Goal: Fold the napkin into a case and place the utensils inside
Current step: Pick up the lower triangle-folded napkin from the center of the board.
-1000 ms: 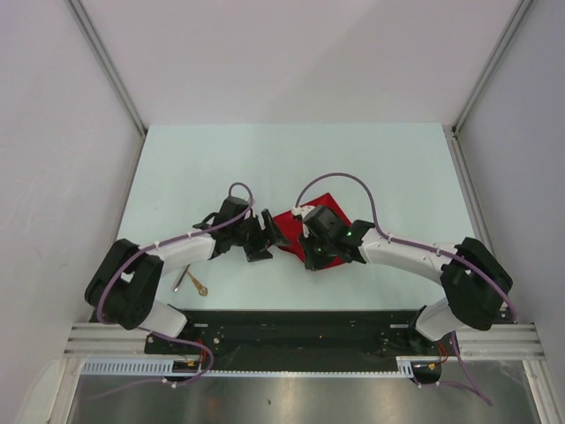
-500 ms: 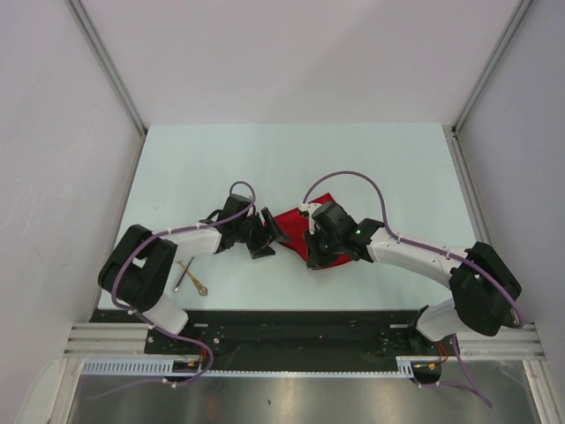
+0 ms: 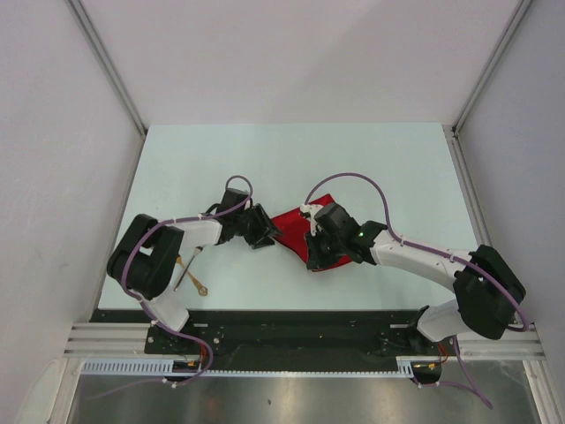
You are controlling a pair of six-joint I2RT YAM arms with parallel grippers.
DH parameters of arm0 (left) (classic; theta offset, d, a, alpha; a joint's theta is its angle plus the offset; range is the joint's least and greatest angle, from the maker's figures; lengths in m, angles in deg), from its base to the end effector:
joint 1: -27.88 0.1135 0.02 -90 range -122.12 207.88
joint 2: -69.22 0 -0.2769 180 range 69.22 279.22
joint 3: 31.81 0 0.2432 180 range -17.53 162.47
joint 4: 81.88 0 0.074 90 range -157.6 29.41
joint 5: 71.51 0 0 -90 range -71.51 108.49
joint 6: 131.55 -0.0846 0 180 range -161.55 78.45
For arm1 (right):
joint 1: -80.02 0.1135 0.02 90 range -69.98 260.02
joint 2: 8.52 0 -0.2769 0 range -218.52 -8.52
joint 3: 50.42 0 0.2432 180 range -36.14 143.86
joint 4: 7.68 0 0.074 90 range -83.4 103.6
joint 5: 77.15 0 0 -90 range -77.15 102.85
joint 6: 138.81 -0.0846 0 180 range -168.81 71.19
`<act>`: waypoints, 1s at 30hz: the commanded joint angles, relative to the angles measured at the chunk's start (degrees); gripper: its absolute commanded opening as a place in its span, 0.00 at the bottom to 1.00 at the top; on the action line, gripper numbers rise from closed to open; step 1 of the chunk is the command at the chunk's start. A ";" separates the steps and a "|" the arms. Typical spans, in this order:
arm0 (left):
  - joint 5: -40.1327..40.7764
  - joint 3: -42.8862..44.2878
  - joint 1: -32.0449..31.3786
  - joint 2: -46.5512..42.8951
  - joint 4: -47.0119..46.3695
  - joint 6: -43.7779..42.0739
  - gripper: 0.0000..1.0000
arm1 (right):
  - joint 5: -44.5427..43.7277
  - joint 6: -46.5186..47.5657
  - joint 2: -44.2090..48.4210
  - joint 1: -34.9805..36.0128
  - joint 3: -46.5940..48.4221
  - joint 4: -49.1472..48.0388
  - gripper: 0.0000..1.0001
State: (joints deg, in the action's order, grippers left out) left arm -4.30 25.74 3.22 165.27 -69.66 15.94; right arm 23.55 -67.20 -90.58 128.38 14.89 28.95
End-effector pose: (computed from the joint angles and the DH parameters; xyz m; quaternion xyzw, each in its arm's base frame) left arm 0.2915 -0.1699 0.1198 -0.1972 0.9044 -0.3568 0.1261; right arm 0.1932 0.2409 0.1915 -0.2727 0.9055 0.2460 0.2125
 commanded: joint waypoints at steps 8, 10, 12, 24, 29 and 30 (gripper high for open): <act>-0.24 2.70 2.51 1.51 -2.06 -4.06 0.33 | 1.78 -2.09 3.66 1.30 -2.16 -3.28 0.00; 0.11 1.91 3.22 0.02 -2.07 -5.10 0.23 | 1.96 -2.35 3.93 1.47 -2.42 -3.63 0.00; 1.42 1.47 4.27 -1.99 -0.75 -6.25 0.16 | 2.31 -2.61 3.75 1.91 -2.77 -4.06 0.00; 7.14 1.29 5.07 -7.54 8.13 -11.88 0.00 | 6.79 -8.59 2.70 5.69 -9.18 -13.81 0.00; 10.03 4.27 4.19 -6.67 10.41 -11.44 0.00 | 9.16 -10.26 3.31 4.64 -11.65 -16.28 0.00; 10.65 5.24 3.84 -5.80 10.94 -11.09 0.00 | 9.51 -11.13 3.83 3.51 -11.91 -16.72 0.00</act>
State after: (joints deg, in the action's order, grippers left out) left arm -0.58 26.96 7.26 159.65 -59.85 6.33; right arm 28.73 -75.44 -88.51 133.30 4.55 13.95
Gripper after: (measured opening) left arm 0.011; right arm 0.106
